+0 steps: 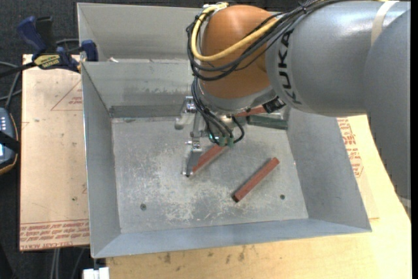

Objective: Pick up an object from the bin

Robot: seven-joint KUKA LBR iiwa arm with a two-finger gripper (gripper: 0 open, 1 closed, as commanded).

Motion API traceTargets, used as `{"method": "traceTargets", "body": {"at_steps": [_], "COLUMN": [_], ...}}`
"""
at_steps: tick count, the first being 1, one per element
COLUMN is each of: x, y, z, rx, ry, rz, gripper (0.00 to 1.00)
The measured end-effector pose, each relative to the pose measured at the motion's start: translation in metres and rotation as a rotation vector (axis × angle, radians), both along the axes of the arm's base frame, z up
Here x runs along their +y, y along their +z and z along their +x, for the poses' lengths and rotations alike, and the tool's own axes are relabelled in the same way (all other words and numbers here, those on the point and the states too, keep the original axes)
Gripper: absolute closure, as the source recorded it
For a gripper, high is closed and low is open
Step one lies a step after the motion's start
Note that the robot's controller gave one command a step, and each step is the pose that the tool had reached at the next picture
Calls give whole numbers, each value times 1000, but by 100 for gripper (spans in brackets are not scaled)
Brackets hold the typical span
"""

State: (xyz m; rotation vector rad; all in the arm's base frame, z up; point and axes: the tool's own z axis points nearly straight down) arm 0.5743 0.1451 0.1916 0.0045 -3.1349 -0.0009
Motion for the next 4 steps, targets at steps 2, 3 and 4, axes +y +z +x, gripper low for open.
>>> {"method": "traceTargets", "body": {"at_steps": [2, 3, 4], "x": [-47, -62, -62], "y": [-35, -101, -101], "z": [23, -4, -4], "rx": [-14, -13, -12], "ry": [58, 60, 59], "rz": [3, 2, 3], "gripper": [0, 100, 100]}}
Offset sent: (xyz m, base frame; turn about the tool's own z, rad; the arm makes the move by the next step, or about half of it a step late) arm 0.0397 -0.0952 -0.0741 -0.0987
